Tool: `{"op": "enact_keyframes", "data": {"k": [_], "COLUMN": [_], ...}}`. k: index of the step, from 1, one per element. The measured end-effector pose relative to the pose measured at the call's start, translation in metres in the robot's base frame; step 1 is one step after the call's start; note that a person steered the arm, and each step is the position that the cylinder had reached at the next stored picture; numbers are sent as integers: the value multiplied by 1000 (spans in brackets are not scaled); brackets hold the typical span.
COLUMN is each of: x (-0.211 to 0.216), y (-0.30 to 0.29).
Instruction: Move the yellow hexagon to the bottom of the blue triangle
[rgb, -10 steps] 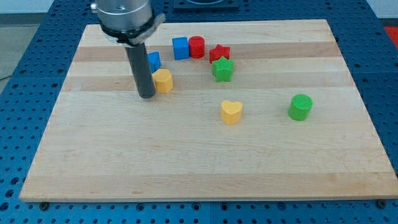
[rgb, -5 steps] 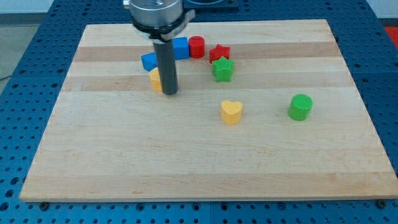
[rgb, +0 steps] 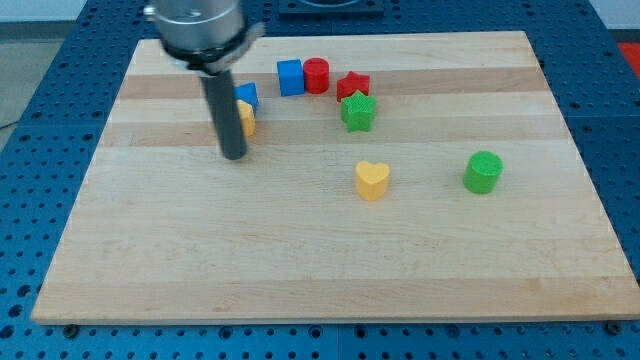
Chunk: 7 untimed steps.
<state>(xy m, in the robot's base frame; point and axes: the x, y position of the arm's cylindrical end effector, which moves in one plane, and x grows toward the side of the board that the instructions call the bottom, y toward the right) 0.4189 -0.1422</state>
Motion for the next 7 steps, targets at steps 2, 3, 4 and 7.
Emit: {"op": "enact_keyframes", "data": {"k": [2, 3, 4, 7], "x": [-29, -42, -42, -27], "y": [-37, -31, -21, -1]}}
